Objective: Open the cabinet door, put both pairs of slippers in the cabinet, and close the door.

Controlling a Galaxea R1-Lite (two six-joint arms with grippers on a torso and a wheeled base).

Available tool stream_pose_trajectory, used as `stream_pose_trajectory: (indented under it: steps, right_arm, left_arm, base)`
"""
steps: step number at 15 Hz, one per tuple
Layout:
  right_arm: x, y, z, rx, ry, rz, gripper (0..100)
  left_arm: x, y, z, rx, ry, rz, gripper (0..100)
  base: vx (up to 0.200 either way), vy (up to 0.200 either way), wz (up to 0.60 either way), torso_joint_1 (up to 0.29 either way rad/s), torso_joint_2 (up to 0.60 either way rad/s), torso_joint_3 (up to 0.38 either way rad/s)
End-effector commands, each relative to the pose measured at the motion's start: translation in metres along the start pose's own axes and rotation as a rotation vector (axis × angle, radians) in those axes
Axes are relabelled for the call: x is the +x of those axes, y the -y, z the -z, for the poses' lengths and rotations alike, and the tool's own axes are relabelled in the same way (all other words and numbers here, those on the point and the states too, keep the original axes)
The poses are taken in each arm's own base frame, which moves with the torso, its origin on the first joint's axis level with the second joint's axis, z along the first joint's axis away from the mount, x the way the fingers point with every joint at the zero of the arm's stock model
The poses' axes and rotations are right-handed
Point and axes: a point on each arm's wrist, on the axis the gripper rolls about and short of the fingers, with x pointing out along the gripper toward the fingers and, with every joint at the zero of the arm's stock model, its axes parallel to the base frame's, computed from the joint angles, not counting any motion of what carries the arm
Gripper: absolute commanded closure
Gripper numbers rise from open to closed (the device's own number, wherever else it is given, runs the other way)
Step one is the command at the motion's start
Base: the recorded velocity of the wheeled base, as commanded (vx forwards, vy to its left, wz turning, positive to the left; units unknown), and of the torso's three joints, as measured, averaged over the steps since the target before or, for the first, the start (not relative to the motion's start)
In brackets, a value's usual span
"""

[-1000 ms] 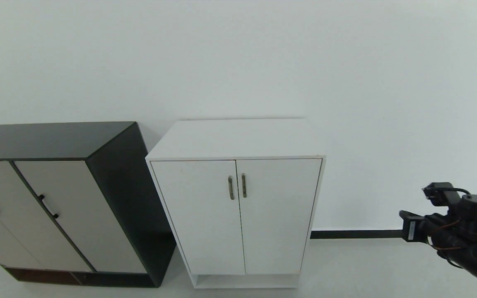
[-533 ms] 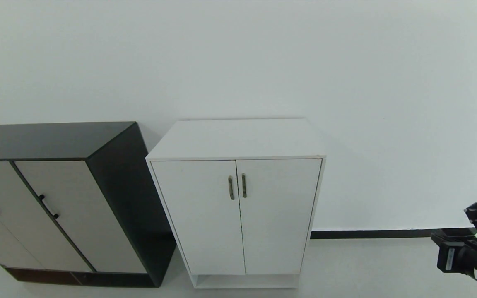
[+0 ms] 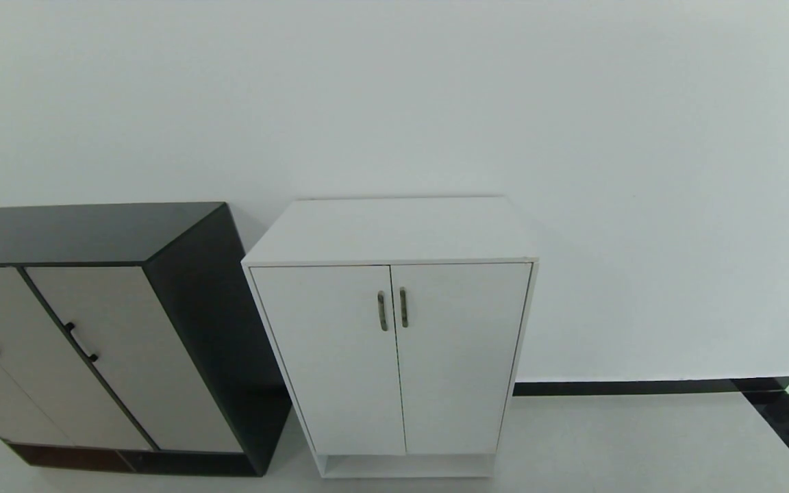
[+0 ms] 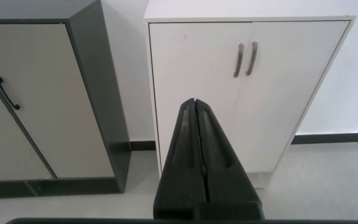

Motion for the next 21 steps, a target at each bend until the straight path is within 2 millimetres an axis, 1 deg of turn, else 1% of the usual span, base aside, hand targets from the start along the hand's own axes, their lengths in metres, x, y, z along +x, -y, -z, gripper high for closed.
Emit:
stream_pose_trajectory:
  steps: [1, 5, 9, 10, 12, 14, 16, 20, 21]
  right_arm:
    - [-0.038, 0.002, 0.023, 0.007, 0.122, -0.017, 100]
    - [-0.053, 0.003, 0.045, 0.003, 0.15, -0.023, 100]
    - [-0.063, 0.003, 0.05, -0.014, 0.264, -0.091, 100]
    - [-0.064, 0.004, 0.056, -0.039, 0.26, -0.124, 100]
    - [-0.065, 0.004, 0.057, -0.072, 0.288, -0.131, 100]
    - [-0.066, 0.004, 0.057, -0.047, 0.303, -0.124, 100]
    - [-0.071, 0.005, 0.06, -0.039, 0.372, -0.117, 100]
    - [-0.071, 0.005, 0.061, -0.044, 0.376, -0.113, 100]
    - [-0.071, 0.005, 0.061, -0.037, 0.382, -0.083, 100]
  left_arm:
    - [0.0, 0.0, 0.0, -0.001, -0.001, 0.0, 100]
    - [0.0, 0.0, 0.0, -0.002, -0.001, -0.002, 100]
    - [0.0, 0.0, 0.0, -0.002, -0.001, -0.002, 100]
    - [0.0, 0.0, 0.0, -0.004, -0.001, -0.002, 100]
    - [0.0, 0.0, 0.0, -0.005, -0.001, 0.0, 100]
    - [0.0, 0.0, 0.0, -0.012, -0.001, -0.002, 100]
    - [0.0, 0.0, 0.0, -0.013, -0.001, -0.005, 100]
    - [0.0, 0.0, 0.0, -0.013, -0.001, -0.003, 100]
    - [0.0, 0.0, 0.0, -0.013, -0.001, -0.005, 100]
  base:
    - [0.0, 0.0, 0.0, 0.0, 0.0, 0.0]
    - [0.0, 0.0, 0.0, 0.0, 0.0, 0.0]
    - [0.0, 0.0, 0.0, 0.0, 0.0, 0.0]
    - [0.0, 0.0, 0.0, 0.0, 0.0, 0.0]
    - [0.0, 0.0, 0.0, 0.0, 0.0, 0.0]
    - [0.0, 0.0, 0.0, 0.0, 0.0, 0.0]
    - [0.0, 0.0, 0.0, 0.0, 0.0, 0.0]
    - [0.0, 0.0, 0.0, 0.0, 0.0, 0.0]
    - [0.0, 0.0, 0.0, 0.0, 0.0, 0.0]
